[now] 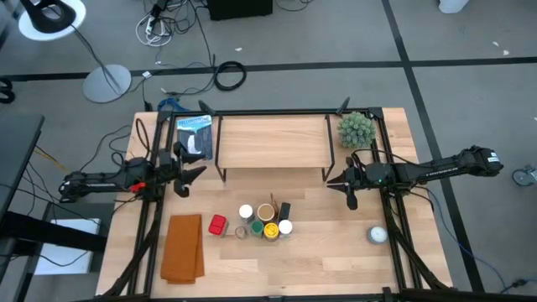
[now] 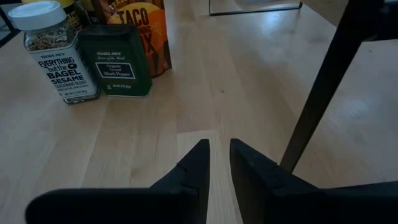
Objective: Shelf spices
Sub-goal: Put the red seasoning can on the shelf
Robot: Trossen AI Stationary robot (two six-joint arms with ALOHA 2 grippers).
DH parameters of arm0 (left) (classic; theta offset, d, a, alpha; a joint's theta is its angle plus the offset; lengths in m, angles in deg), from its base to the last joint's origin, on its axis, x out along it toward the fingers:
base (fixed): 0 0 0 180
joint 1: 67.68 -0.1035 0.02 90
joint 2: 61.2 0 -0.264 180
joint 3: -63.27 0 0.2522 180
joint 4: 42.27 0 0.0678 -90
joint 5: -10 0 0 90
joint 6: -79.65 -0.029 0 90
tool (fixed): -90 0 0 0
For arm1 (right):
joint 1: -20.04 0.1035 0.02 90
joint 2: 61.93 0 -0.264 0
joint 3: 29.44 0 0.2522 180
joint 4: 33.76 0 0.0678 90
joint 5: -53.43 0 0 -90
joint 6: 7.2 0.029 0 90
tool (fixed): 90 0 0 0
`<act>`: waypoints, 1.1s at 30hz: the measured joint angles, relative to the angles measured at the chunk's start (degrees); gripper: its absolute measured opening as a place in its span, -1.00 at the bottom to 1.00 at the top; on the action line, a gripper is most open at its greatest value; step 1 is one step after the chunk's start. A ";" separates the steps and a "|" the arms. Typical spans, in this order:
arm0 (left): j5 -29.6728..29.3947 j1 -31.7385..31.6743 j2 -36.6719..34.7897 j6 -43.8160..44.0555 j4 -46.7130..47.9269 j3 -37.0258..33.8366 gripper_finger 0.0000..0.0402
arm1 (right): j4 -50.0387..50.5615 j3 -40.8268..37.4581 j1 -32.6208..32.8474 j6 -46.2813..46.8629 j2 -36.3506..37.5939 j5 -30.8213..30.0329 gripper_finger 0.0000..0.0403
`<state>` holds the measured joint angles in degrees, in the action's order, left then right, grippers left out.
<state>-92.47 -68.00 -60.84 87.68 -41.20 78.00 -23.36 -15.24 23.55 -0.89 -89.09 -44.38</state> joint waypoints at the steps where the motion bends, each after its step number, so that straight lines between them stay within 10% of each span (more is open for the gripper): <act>1: 0.02 -0.02 0.00 0.27 0.02 0.00 0.10 | 0.00 -0.01 0.00 -0.02 0.00 0.02 -0.68; 12: 2.04 0.02 0.01 7.27 -5.84 0.00 0.10 | 0.00 -0.01 0.00 0.00 0.00 0.00 -0.68; 24: 17.71 0.04 0.00 8.78 -17.15 0.02 0.10 | 0.00 -0.01 0.00 0.00 0.01 0.00 -0.68; 33: 16.50 0.04 0.02 10.20 -2.43 6.08 0.10 | 0.00 -0.01 0.00 0.00 0.01 0.00 -0.68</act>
<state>-75.97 -67.95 -60.81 97.88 -43.63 84.09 -23.36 -15.25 23.55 -0.89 -89.07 -44.38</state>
